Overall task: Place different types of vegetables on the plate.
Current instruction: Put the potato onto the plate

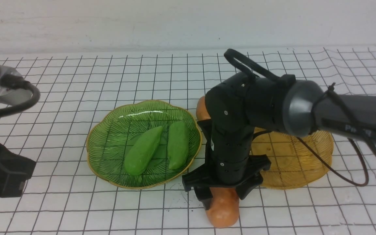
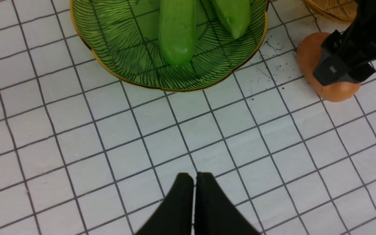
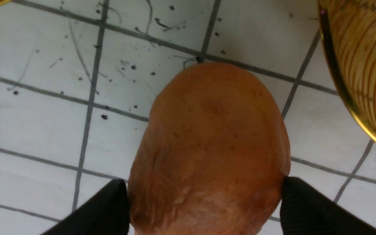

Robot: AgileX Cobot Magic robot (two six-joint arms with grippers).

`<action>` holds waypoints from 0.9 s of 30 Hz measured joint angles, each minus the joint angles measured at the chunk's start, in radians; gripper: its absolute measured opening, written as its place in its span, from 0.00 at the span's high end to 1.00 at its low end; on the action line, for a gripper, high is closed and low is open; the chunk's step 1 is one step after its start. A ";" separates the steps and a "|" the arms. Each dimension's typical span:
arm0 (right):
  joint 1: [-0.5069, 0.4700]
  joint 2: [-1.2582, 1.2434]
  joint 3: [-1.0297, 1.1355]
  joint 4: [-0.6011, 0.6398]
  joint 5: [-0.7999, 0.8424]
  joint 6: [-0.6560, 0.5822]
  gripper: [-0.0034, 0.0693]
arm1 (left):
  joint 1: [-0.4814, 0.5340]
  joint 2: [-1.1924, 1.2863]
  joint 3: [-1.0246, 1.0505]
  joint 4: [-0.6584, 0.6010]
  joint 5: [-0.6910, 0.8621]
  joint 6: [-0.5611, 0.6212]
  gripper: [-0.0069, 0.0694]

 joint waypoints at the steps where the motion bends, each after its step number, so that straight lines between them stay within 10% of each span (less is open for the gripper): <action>1: 0.000 0.002 -0.001 0.000 0.000 0.000 0.19 | 0.000 0.000 0.000 0.000 0.000 0.000 0.92; 22: -0.023 -0.209 -0.018 0.027 0.004 -0.113 0.26 | 0.000 0.000 0.000 0.001 0.001 -0.001 0.92; 27: -0.205 -0.253 -0.019 -0.097 0.007 -0.124 0.26 | 0.000 0.001 0.001 -0.021 0.002 -0.001 0.92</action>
